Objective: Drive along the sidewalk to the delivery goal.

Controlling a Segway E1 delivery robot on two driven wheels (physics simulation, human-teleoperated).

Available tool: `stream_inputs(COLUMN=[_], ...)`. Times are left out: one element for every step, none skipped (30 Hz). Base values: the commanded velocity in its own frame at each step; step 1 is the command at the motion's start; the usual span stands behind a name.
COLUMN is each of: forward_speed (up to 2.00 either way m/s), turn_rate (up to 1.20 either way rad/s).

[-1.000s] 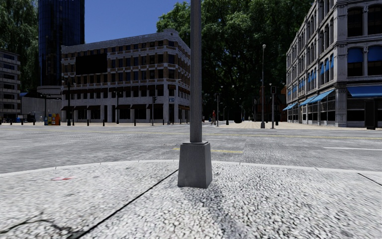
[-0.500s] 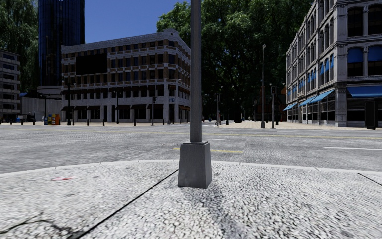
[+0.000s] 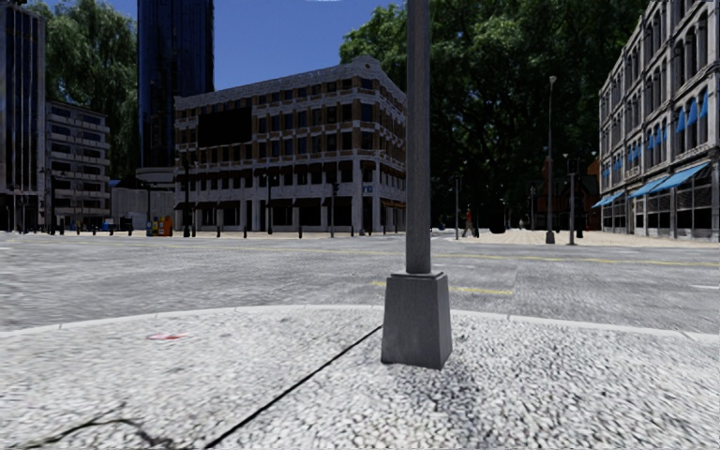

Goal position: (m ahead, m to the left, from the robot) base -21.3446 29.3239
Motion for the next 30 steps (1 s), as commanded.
stream_inputs(forward_speed=[0.84, 0.84, 0.84, 0.84, 0.84, 0.84, 0.84, 0.84, 0.84, 0.84, 0.84, 0.84, 0.84, 0.84, 0.84, 0.84, 0.88, 0.88, 0.92, 0.97, 1.01, 1.04, 1.04, 1.05, 1.08, 1.13, 1.15, 1.15, 1.17, 1.18], turn_rate=[0.84, 0.84, 0.84, 0.84, 0.84, 0.84, 0.84, 0.84, 0.84, 0.84, 0.84, 0.84, 0.84, 0.84, 0.84, 0.84, 0.84, 0.84, 0.84, 0.84, 0.84, 0.84, 0.84, 0.84, 0.84, 0.84, 0.84, 0.84, 0.84, 0.84])
